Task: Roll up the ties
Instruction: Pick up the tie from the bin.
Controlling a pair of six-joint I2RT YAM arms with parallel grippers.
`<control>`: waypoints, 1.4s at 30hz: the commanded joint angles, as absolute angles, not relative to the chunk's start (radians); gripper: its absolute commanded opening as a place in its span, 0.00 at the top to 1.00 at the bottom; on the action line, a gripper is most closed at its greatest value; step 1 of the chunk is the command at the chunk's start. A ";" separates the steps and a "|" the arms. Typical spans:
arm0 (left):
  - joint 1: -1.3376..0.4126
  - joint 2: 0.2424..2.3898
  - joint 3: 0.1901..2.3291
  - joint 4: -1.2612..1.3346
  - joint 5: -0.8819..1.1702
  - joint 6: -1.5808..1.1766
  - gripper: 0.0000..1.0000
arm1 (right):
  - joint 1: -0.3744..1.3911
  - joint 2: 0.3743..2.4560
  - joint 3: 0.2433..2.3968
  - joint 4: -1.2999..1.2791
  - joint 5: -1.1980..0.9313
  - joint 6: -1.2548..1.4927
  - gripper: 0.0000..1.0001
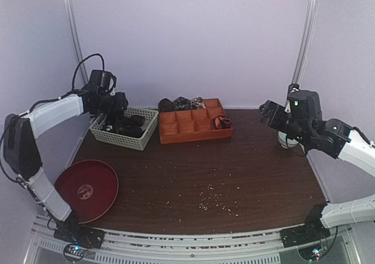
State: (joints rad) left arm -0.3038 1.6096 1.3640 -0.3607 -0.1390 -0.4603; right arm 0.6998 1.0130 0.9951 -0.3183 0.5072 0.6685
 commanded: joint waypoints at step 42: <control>-0.198 1.591 1.597 0.070 0.770 -0.706 1.00 | 0.709 0.903 0.857 -0.092 0.255 0.693 0.11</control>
State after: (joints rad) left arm -0.1852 1.6871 1.6382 -0.1982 0.4515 -0.5682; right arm 0.7006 0.8936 0.8776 -0.1493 0.3199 0.6769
